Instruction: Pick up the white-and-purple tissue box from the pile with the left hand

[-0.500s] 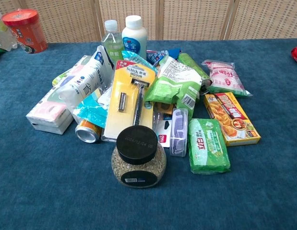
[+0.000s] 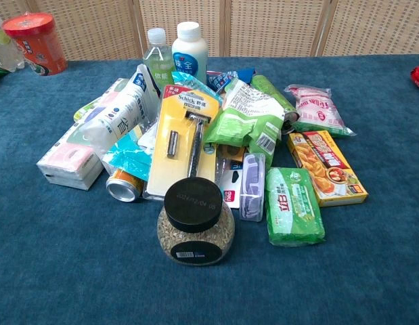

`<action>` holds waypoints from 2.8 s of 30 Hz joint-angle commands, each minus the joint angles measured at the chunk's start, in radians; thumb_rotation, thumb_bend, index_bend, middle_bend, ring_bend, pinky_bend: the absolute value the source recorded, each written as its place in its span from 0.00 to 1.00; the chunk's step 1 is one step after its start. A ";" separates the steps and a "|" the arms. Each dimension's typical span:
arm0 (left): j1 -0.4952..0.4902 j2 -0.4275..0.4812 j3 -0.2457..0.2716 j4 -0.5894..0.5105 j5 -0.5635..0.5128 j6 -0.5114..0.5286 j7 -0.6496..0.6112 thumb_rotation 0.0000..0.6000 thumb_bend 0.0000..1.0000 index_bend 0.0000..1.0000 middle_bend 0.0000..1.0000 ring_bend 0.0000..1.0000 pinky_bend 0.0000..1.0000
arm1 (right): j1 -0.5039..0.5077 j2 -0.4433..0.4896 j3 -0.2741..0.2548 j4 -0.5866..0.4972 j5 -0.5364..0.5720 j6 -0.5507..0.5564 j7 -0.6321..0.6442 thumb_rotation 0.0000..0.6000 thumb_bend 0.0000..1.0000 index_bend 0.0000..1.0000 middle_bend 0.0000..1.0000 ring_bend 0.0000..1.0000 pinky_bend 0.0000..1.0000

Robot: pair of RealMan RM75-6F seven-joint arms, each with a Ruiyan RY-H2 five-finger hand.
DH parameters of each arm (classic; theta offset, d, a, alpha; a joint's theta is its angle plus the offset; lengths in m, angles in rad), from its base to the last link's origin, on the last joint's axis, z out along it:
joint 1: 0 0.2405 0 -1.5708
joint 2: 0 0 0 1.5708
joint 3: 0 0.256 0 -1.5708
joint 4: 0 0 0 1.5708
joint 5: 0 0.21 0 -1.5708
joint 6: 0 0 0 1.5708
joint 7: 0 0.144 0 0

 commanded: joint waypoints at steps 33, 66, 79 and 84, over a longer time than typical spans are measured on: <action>-0.355 -0.323 -0.075 0.091 0.075 -0.270 0.103 1.00 0.30 0.00 0.05 0.00 0.00 | -0.054 0.067 -0.044 -0.007 -0.057 0.018 0.128 0.99 0.23 0.00 0.22 0.00 0.00; -0.344 -0.313 -0.012 0.169 0.057 -0.231 0.089 1.00 0.30 0.00 0.03 0.00 0.00 | -0.058 0.075 -0.043 -0.030 -0.043 -0.004 0.119 0.99 0.23 0.00 0.22 0.00 0.00; -0.363 -0.436 -0.021 0.357 0.100 -0.192 0.024 1.00 0.30 0.00 0.02 0.00 0.00 | -0.064 0.083 -0.045 -0.033 -0.036 -0.006 0.131 1.00 0.23 0.00 0.22 0.00 0.00; -0.370 -0.507 -0.022 0.486 0.152 -0.138 -0.084 1.00 0.30 0.00 0.01 0.00 0.00 | -0.070 0.087 -0.050 -0.035 -0.032 -0.008 0.139 1.00 0.23 0.00 0.22 0.00 0.00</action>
